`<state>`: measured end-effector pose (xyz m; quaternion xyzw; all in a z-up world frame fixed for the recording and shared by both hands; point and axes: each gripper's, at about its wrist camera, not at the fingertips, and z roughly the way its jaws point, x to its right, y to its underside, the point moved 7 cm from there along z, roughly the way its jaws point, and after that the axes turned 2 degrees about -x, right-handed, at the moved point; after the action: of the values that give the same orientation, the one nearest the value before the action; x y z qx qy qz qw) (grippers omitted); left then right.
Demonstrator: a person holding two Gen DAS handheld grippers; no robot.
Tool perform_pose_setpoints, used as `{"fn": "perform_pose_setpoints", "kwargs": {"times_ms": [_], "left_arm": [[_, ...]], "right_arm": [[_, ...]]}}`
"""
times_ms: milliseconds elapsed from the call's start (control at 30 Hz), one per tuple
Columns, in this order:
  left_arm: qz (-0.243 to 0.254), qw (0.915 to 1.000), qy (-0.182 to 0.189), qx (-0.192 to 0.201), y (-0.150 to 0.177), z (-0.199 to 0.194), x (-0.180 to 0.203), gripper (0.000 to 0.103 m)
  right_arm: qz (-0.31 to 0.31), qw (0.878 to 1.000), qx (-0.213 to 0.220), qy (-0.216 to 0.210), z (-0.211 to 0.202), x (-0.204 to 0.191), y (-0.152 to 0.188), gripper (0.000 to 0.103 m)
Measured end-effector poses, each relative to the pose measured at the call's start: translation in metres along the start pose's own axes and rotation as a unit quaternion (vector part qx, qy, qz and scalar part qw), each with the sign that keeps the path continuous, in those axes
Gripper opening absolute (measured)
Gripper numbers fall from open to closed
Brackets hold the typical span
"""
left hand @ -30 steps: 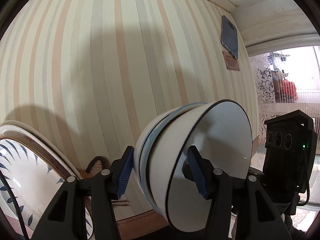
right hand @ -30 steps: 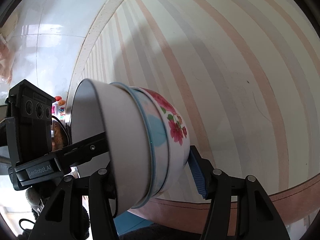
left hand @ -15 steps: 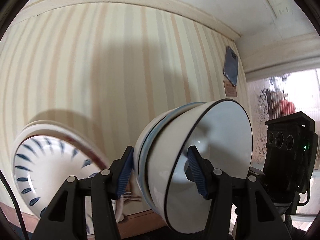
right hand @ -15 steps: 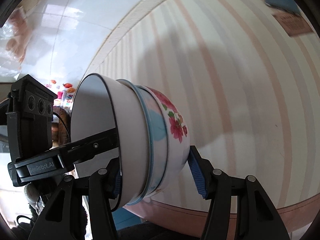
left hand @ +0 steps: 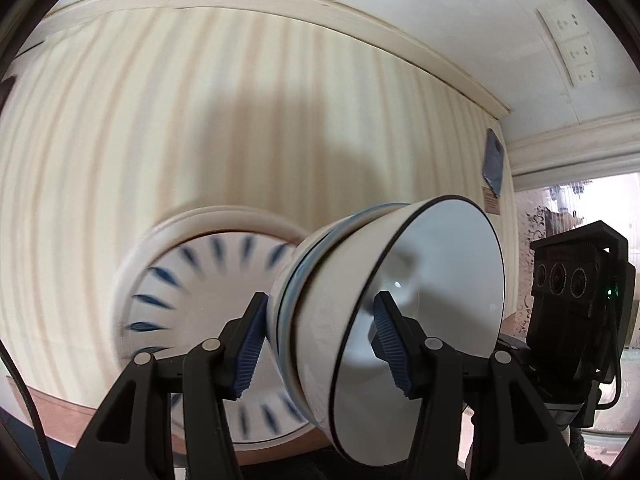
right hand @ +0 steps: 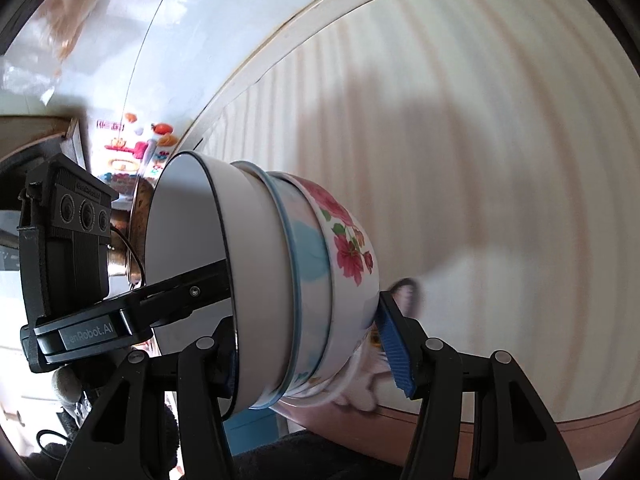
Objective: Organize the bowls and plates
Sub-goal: 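Carry the bowl stack with the right tool over the plates on the cloth, then lower the bowl stack onto the plate stack and open the right tool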
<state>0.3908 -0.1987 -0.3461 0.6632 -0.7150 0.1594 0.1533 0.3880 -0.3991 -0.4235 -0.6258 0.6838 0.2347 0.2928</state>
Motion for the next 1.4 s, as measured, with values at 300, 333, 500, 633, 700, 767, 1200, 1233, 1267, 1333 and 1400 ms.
{"fn": "perform_pose_setpoints", "kwargs": {"times_ms": [300, 333, 500, 633, 700, 767, 1200, 1233, 1267, 1333, 1400], "left_arm": [[-0.016, 0.9998, -0.011, 0.002, 0.003, -0.006, -0.044, 0.050], [-0.016, 0.9998, -0.011, 0.002, 0.003, -0.006, -0.047, 0.050], [-0.021, 0.9997, -0.012, 0.001, 0.003, -0.001, -0.060, 0.050], [-0.019, 0.9998, -0.010, 0.000, 0.003, 0.002, -0.063, 0.050], [-0.018, 0.9998, -0.009, -0.001, 0.003, 0.003, -0.064, 0.051], [-0.015, 0.9998, -0.008, 0.000, 0.003, 0.002, -0.064, 0.051], [0.006, 0.9992, -0.038, 0.013, 0.003, -0.007, -0.068, 0.050], [0.008, 0.9988, -0.045, 0.016, 0.003, -0.009, -0.069, 0.050], [0.010, 0.9984, -0.052, 0.020, 0.004, -0.011, -0.069, 0.050], [0.015, 0.9974, -0.065, 0.029, 0.006, -0.018, -0.071, 0.050], [0.018, 0.9960, -0.078, 0.040, 0.010, -0.025, -0.072, 0.050]], "right_arm": [[-0.014, 1.000, -0.018, -0.002, 0.060, -0.043, 0.004, 0.059], [-0.015, 1.000, -0.020, -0.002, 0.065, -0.046, 0.004, 0.059], [-0.015, 1.000, -0.027, 0.002, 0.082, -0.049, 0.006, 0.059], [-0.014, 0.999, -0.028, 0.010, 0.091, -0.054, 0.004, 0.059], [-0.015, 0.999, -0.028, 0.015, 0.093, -0.054, 0.005, 0.059], [-0.013, 0.999, -0.029, 0.018, 0.096, -0.055, 0.005, 0.059], [-0.020, 0.999, -0.034, 0.037, 0.103, -0.062, 0.007, 0.059], [-0.021, 0.998, -0.034, 0.041, 0.103, -0.062, 0.007, 0.059], [-0.022, 0.998, -0.033, 0.046, 0.102, -0.063, 0.008, 0.059], [-0.023, 0.998, -0.029, 0.053, 0.100, -0.065, 0.008, 0.059], [-0.026, 0.998, -0.025, 0.059, 0.095, -0.067, 0.009, 0.059]]}}
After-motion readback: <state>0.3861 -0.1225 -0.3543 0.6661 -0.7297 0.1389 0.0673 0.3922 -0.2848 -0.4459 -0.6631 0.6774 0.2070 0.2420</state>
